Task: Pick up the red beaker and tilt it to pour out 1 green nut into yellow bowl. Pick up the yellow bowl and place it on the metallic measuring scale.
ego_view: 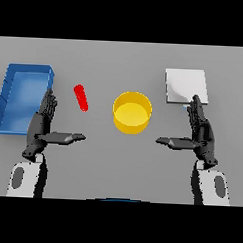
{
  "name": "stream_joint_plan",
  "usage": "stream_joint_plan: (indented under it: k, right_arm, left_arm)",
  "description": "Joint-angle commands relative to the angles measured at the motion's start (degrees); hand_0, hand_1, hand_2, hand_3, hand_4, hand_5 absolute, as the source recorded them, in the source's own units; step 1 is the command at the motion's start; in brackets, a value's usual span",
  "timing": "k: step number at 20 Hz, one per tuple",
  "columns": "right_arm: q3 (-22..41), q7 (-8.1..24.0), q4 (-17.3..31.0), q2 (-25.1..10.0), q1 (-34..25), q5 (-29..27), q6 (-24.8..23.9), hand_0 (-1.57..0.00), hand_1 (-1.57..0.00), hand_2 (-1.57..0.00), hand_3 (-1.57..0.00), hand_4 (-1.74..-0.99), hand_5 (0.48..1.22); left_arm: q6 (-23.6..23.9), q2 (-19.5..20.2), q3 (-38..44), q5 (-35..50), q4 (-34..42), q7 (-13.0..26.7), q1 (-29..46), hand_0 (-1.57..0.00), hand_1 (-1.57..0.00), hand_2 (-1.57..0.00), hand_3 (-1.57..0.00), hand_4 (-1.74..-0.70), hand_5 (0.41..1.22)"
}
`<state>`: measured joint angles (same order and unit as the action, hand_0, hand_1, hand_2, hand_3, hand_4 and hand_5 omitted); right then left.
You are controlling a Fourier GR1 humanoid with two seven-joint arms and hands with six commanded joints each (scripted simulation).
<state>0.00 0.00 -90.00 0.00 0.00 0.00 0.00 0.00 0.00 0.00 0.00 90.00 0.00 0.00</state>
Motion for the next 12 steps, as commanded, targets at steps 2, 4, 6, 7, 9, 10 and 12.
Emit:
stream_joint_plan:
  k: [2, 4, 6, 7, 9, 10, 12]
  right_arm:
    - [-0.1, 0.1, 0.1, -0.1, -0.1, -0.1, 0.0, 0.00, 0.00, 0.00, 0.00, -1.245, 0.681]
    - [-0.2, 0.1, 0.2, -0.1, -0.2, -0.1, 0.0, 0.00, 0.00, 0.00, 0.00, -1.245, 0.681]
    - [-0.1, 0.1, 0.0, -0.2, -0.3, -0.3, 0.2, 0.00, 0.00, 0.00, 0.00, -1.245, 0.681]
    - [2.2, -4.0, -2.5, -2.7, 1.8, 5.4, -0.8, 0.00, 0.00, 0.00, 0.00, -1.245, 0.681]
    - [5.9, -7.0, -5.3, -3.9, 5.2, 12.5, -2.4, 0.00, 0.00, 0.00, 0.00, -1.239, 0.679]
    - [6.1, -6.9, -6.2, -4.6, 6.3, 13.7, -2.7, 0.00, 0.00, 0.00, 0.00, -1.235, 0.679]
    - [6.8, -5.8, -6.9, -4.3, 6.3, 14.8, -3.1, 0.00, 0.00, 0.00, 0.00, -1.235, 0.678]
  left_arm:
    - [0.2, -0.3, -0.3, -0.2, 0.0, 0.0, 0.0, 0.00, 0.00, 0.00, 0.00, -1.20, 0.652]
    - [0.5, -0.7, -0.7, -0.6, 0.1, 0.0, 0.1, 0.00, 0.00, 0.00, 0.00, -1.20, 0.652]
    - [0.9, -1.3, -1.1, -0.9, 0.4, 0.2, 0.2, 0.00, 0.00, 0.00, 0.00, -1.20, 0.652]
    - [0.7, 0.3, -3.3, -4.1, 2.9, 0.2, 2.0, 0.00, 0.00, 0.00, 0.00, -1.20, 0.652]
    - [0.4, 1.4, -5.8, -7.0, 6.5, 0.5, 4.3, 0.00, 0.00, 0.00, 0.00, -1.21, 0.650]
    - [0.3, 1.8, -6.5, -7.7, 7.6, 1.6, 5.1, 0.00, 0.00, 0.00, 0.00, -1.22, 0.654]
    - [0.2, 2.1, -7.4, -8.9, 8.2, 3.0, 5.4, 0.00, 0.00, 0.00, 0.00, -1.22, 0.660]
